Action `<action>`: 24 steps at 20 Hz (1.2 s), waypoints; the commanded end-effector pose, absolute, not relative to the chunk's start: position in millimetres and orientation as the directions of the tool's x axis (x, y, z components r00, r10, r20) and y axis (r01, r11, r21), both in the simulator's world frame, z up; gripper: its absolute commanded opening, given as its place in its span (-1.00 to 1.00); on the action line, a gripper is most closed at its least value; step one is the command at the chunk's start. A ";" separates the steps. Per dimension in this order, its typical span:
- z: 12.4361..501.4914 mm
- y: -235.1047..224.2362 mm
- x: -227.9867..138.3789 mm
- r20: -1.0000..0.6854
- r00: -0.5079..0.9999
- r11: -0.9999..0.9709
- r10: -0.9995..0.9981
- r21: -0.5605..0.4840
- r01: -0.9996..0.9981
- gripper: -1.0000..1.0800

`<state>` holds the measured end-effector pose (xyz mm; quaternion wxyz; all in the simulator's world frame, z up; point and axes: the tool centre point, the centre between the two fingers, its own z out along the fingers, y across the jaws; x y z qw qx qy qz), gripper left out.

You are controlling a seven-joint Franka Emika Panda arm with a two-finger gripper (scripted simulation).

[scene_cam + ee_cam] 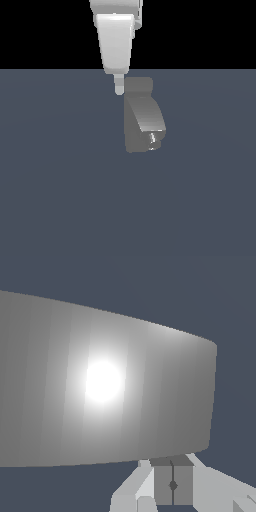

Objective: Turn on the faucet by rotating a designated handle.

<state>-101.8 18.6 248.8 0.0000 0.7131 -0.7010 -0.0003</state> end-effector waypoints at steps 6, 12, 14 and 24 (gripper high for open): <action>248.9 -35.4 -104.9 0.000 -0.005 0.005 -1.000 0.000 -1.000 -1.00; 249.0 -71.7 -107.8 0.000 -0.007 0.007 -1.000 0.000 -1.000 -1.00; 249.0 -77.6 -108.2 0.000 -0.007 0.007 -1.000 0.000 -1.000 -1.00; 248.8 -91.6 -82.6 0.000 0.010 -0.010 -1.000 0.000 -1.000 -1.00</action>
